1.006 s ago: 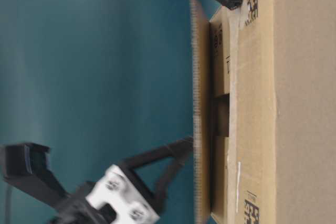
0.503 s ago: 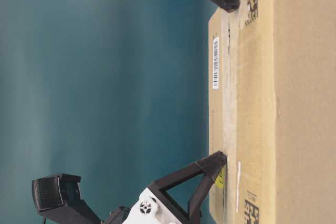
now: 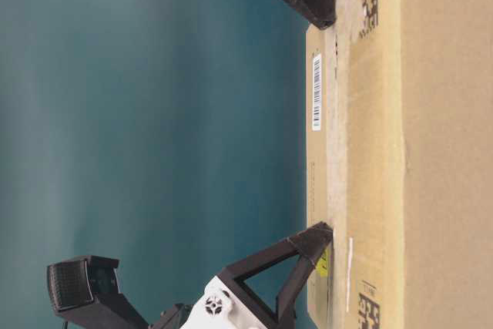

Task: Close the cardboard box.
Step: 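Fold the back flap forward with the left gripper onto the front flap, then press both grippers along the closed seam from left and right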

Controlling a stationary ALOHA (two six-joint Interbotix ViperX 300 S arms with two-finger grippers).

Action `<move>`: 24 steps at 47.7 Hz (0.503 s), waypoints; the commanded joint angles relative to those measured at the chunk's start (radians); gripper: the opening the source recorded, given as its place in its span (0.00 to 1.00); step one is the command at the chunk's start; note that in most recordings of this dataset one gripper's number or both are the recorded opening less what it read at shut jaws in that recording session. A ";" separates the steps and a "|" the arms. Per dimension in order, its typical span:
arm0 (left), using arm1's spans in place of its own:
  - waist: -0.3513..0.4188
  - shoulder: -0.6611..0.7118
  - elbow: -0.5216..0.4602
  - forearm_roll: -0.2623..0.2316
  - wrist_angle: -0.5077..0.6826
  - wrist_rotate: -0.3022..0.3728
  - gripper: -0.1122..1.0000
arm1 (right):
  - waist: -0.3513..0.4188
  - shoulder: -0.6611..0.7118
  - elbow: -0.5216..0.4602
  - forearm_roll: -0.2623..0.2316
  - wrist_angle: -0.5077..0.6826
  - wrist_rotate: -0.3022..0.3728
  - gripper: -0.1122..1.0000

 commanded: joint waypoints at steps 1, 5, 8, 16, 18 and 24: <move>-0.003 -0.018 -0.006 -0.002 -0.003 0.002 0.10 | -0.011 -0.008 -0.012 0.000 -0.005 -0.002 0.10; -0.003 -0.018 -0.008 -0.002 -0.003 0.002 0.10 | -0.011 -0.008 -0.011 0.000 0.000 -0.002 0.10; -0.003 -0.018 -0.006 -0.002 -0.005 0.003 0.10 | -0.011 -0.006 -0.011 0.000 0.005 -0.002 0.10; -0.003 -0.029 0.011 0.000 -0.052 0.008 0.10 | -0.011 -0.008 -0.011 0.002 0.009 0.000 0.10; -0.003 -0.040 0.029 0.002 -0.098 0.008 0.10 | -0.011 -0.008 -0.011 0.000 0.009 0.000 0.10; -0.005 -0.069 0.114 0.002 -0.275 0.008 0.10 | -0.011 -0.008 -0.009 0.000 0.009 0.000 0.10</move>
